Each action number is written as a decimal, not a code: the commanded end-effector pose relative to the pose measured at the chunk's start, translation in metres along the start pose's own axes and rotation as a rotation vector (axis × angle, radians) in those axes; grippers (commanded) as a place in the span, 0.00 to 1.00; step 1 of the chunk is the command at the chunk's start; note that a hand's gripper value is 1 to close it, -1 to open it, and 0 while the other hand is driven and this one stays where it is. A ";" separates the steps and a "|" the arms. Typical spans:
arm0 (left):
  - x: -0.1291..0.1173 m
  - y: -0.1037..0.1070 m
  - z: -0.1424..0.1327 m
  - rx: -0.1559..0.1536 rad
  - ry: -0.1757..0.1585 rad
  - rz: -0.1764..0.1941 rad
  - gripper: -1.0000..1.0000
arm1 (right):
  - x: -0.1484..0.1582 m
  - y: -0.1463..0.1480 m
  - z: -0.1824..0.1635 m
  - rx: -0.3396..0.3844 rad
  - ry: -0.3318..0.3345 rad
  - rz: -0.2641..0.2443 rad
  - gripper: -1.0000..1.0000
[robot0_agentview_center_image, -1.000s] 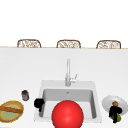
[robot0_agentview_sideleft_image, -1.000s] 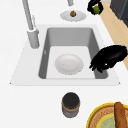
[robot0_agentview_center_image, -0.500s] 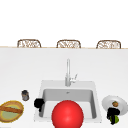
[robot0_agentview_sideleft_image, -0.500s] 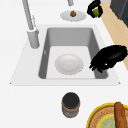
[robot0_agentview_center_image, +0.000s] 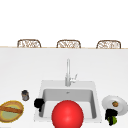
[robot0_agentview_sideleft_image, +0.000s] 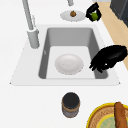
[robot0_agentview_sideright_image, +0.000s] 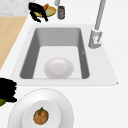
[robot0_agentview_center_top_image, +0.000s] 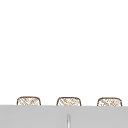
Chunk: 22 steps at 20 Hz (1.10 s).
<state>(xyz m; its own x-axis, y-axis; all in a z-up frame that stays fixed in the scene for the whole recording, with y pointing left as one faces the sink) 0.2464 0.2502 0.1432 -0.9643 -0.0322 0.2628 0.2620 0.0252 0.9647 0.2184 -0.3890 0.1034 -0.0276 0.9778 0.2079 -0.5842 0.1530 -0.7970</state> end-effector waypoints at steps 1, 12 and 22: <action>0.000 0.000 0.000 0.000 0.000 0.000 0.50 | 0.003 0.006 -0.015 -0.031 -0.005 0.004 1.00; 0.000 0.000 0.000 0.000 0.000 0.000 0.50 | 0.006 -0.009 -0.001 0.003 0.028 0.021 0.00; 0.000 0.000 0.000 0.000 0.000 0.000 0.50 | 0.028 -0.050 0.013 0.025 0.010 0.065 0.00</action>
<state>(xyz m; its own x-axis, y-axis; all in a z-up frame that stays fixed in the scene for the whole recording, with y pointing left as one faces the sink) 0.2464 0.2502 0.1432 -0.9643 -0.0322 0.2628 0.2620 0.0252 0.9647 0.2345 -0.3758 0.1412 -0.0367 0.9876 0.1524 -0.6077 0.0990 -0.7879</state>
